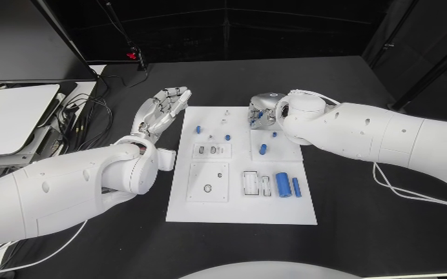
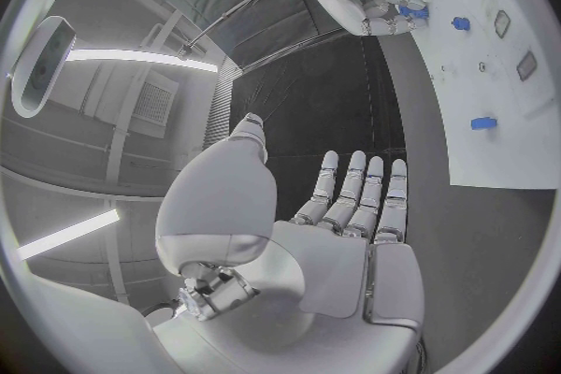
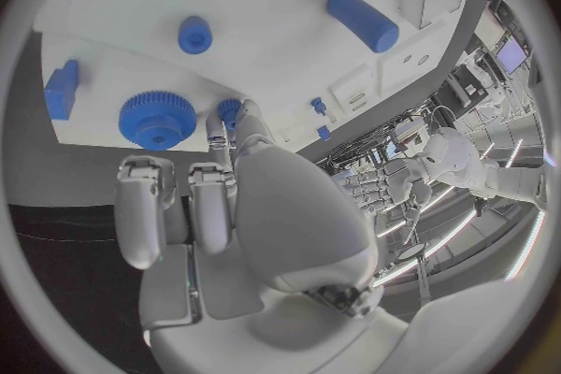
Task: Assemble the parts on the task board
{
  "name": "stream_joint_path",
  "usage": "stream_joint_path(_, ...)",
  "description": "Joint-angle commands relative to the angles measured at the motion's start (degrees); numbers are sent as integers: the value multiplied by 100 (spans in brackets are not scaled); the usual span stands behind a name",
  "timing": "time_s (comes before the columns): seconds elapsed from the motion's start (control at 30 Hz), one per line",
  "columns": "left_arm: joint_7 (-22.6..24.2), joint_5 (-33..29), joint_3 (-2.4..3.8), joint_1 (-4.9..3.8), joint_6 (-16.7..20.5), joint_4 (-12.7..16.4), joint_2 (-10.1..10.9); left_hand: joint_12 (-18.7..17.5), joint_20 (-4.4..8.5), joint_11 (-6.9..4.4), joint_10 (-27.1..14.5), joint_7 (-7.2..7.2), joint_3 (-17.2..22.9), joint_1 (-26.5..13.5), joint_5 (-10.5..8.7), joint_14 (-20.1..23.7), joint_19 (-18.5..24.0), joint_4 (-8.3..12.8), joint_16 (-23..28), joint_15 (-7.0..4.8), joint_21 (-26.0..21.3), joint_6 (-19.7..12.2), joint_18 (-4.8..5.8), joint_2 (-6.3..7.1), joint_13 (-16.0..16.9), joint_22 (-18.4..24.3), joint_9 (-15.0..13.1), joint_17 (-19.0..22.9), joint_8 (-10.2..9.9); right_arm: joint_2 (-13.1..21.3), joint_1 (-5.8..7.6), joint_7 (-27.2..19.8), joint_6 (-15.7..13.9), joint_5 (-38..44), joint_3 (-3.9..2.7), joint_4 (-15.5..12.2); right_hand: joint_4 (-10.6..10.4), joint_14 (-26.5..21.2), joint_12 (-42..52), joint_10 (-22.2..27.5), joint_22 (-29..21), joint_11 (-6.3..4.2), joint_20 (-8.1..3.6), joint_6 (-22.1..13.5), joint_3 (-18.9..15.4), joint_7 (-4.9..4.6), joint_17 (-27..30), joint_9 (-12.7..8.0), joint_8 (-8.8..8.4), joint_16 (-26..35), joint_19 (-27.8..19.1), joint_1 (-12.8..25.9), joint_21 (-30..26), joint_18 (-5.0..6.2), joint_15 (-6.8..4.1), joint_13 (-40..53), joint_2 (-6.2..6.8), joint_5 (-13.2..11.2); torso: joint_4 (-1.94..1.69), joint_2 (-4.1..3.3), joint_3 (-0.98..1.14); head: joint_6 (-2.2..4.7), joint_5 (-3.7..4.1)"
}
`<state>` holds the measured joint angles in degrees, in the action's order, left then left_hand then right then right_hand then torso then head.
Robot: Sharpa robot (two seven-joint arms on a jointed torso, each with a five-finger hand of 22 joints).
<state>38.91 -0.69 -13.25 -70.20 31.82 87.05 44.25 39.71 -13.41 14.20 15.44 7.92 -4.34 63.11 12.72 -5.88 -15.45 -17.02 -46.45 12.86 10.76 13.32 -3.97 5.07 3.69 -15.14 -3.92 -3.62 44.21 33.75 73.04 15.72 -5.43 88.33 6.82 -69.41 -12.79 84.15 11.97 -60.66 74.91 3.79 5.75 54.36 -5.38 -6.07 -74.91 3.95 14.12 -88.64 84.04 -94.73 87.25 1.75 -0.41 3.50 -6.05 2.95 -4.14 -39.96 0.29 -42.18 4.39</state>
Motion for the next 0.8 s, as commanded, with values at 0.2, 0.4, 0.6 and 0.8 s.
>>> stream_joint_path(0.2,2121,36,6,-8,-73,-3,11,37,-43,41,20,894,67,4,45,7,32,-3,-28,42,33,4,-67,-106,1,-5,8,-8,12,-2,-10,-219,-217,11,1,-24,77,440,-88,-410,993,-36,19,436,209,-23,-729,54,86,33,228,-289,-17,-23,3,-5,-62,-16,1,13,-6,-13,-24)
stream_joint_path(0.4,2105,36,6,-8,-75,9,28,39,-45,44,21,895,74,5,48,6,36,-2,-29,45,34,6,-67,-124,1,-5,9,-8,12,37,-13,-346,-931,9,0,-78,51,441,-239,-613,1003,-5,31,578,297,-65,-723,43,33,39,236,-348,-14,-27,25,-9,-18,-15,-10,20,-7,4,-38)
stream_joint_path(0.6,2099,36,5,-8,-72,17,46,40,-46,46,23,896,83,11,58,5,37,0,-31,47,37,9,-66,-143,1,-7,10,-8,12,124,-12,-563,-1830,1,-4,-180,32,445,-339,-663,1014,12,44,606,336,-81,-743,29,-21,36,244,-374,-8,-29,41,-10,23,-13,-7,26,-9,44,-81)
stream_joint_path(0.8,2095,36,5,-8,-73,10,48,41,-47,46,24,896,87,14,65,5,39,1,-32,48,38,11,-66,-150,1,-7,10,-8,11,131,-9,-820,-2293,-115,-13,-213,19,449,-419,-685,1034,24,55,621,369,-90,-759,18,-68,33,258,-399,2,-35,51,-10,55,-11,-4,24,-14,73,-110)
